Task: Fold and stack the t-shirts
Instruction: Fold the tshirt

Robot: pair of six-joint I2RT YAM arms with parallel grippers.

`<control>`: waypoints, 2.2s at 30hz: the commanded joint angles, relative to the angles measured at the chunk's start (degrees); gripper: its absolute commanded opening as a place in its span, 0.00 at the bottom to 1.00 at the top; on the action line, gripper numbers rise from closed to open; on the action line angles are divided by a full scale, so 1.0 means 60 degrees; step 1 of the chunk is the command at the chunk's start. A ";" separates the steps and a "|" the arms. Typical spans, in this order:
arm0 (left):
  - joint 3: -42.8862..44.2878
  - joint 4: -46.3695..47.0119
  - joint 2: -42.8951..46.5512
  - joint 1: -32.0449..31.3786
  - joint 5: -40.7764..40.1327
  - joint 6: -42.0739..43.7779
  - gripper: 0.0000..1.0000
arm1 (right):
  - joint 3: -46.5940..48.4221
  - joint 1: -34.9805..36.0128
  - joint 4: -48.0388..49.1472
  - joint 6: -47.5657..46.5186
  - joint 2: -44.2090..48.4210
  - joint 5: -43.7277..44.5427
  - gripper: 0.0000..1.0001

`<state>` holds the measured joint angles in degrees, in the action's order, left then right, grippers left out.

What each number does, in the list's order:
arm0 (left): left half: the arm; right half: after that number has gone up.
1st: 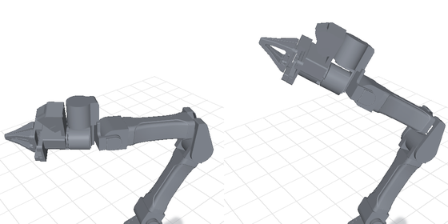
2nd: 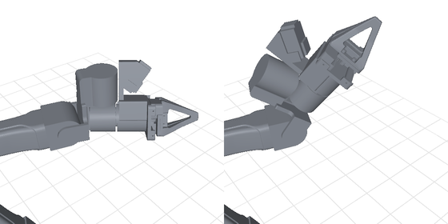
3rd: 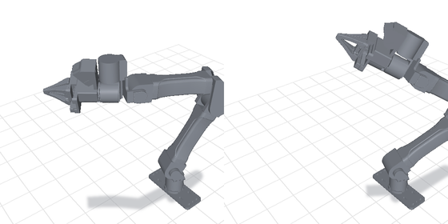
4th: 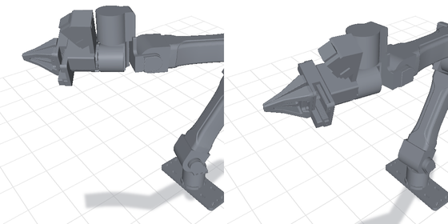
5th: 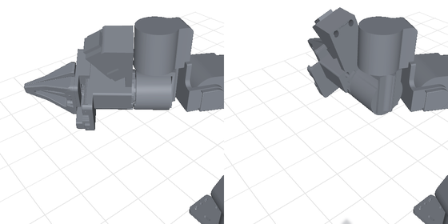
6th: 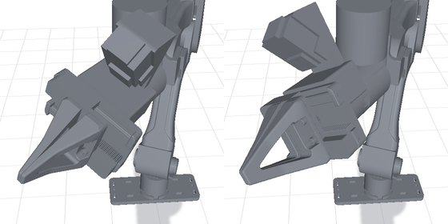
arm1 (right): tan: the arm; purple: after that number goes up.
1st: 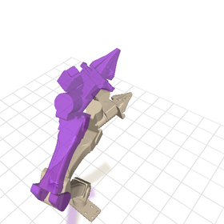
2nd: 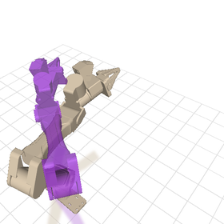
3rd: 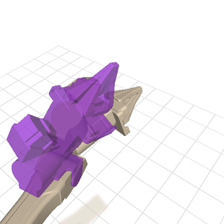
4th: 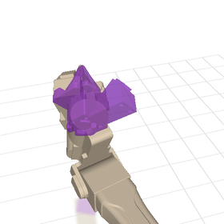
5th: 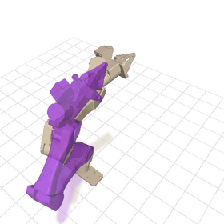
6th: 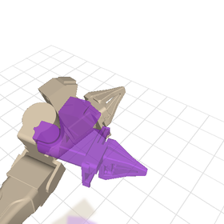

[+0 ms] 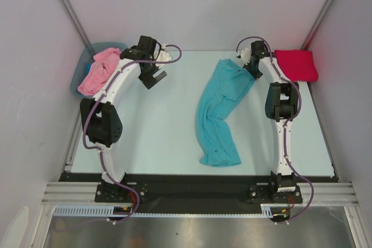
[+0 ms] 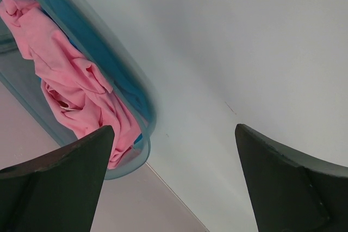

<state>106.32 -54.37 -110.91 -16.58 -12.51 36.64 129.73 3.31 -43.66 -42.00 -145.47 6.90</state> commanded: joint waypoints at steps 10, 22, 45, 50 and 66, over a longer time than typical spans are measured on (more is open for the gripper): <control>0.0107 -0.0064 0.0688 0.0053 -0.0273 0.0045 1.00 | 0.0907 0.1147 0.1167 -0.0910 -0.0994 0.0242 0.00; 0.0165 -0.0050 0.0644 0.0053 0.0049 -0.0072 1.00 | 0.0645 0.1777 0.3272 -0.1452 -0.1229 0.2024 0.00; -0.0142 0.0389 0.0615 0.0053 0.0357 0.0118 1.00 | -0.0307 0.1337 0.2377 -0.0693 0.0834 0.3088 0.00; -0.0040 0.0463 0.0512 0.0053 0.0489 0.0104 1.00 | -0.0440 0.1440 0.0207 -0.0106 0.1261 0.2060 0.00; 0.0707 0.0434 0.0102 0.0038 0.0445 0.0382 1.00 | -0.0207 0.1792 -0.1263 0.0173 0.0837 0.0331 0.00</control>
<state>107.81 -52.77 -110.48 -16.58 -10.15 38.02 126.63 13.52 -49.60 -41.98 -139.85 11.18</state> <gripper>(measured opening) 0.996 0.009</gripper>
